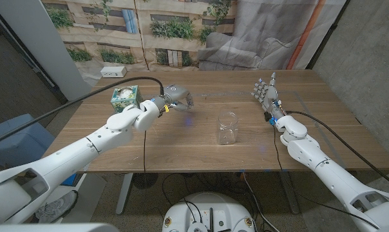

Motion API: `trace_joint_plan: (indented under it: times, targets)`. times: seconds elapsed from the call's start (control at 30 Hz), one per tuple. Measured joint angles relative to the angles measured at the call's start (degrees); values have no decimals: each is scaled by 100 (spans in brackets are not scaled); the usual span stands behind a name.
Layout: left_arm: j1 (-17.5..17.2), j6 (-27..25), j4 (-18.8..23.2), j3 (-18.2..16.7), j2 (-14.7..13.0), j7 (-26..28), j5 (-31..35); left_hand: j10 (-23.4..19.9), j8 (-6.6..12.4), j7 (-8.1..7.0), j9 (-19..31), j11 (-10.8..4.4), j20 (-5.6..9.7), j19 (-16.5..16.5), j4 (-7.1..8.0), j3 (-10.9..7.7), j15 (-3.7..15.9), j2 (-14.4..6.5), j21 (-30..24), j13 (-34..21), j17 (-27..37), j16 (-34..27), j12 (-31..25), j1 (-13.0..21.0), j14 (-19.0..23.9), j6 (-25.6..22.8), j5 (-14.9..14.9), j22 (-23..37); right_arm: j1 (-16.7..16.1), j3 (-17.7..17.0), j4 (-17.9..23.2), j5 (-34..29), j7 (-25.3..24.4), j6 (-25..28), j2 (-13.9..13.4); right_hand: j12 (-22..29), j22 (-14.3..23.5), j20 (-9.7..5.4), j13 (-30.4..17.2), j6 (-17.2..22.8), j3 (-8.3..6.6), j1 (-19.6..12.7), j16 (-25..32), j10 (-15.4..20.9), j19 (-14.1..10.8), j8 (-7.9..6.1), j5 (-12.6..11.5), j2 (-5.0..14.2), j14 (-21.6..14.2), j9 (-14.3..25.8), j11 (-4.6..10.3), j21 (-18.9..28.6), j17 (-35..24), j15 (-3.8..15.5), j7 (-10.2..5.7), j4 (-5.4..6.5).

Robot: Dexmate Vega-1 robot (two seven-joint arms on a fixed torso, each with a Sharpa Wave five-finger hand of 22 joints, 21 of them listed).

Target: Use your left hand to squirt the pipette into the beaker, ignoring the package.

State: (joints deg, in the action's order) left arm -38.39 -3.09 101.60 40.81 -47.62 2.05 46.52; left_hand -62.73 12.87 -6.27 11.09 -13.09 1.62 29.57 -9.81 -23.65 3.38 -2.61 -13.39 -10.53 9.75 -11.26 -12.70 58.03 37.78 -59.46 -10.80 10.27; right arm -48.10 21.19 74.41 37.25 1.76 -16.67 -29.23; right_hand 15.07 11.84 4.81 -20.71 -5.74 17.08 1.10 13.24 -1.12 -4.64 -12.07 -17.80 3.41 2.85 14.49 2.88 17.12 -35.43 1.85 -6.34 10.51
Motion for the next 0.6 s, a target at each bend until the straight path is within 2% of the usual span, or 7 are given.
trace_joint_plan:
  times: [0.2, 0.23, 0.6]
  targets:
    - [-82, -3, 101, -119, -34, -20, -278, 0, -1, 0, -1, 0, 0, 0, 0, 0, 31, -25, 0, 1, 0, 0, 22, 25, 31, 0, 0, 0, 0, -1, 3, 1, -1, 0, -1, 0, 0, 0, 0, 0, 0, 0, 0, 0, 0, 0, 0, 0, 0, 0, 0, 0, 0, 0, 0, 0]
    - [-173, -7, 220, -264, -64, -23, -342, 0, -1, 0, -1, 0, 0, 0, 0, 0, 31, -25, 0, 1, 0, 0, 22, 25, 31, 0, 0, 0, 0, -1, 4, 1, -1, 0, -1, 0, 0, 0, 0, 0, 0, 0, 0, 0, 0, 0, 0, 0, 0, 0, 0, 0, 0, 0, 0, 0]
    - [-412, -64, 535, -646, -129, -38, -937, 0, -42, 0, -2, 0, 0, 0, 23, 23, 32, -33, 0, 2, -16, 28, 21, 15, 54, 0, 0, 0, 0, -2, 4, 2, -1, 0, -1, 0, 0, 0, -1, 0, 0, 0, 0, -21, 0, 0, 0, 0, 0, 0, -2, 0, 0, 0, 0, 0]
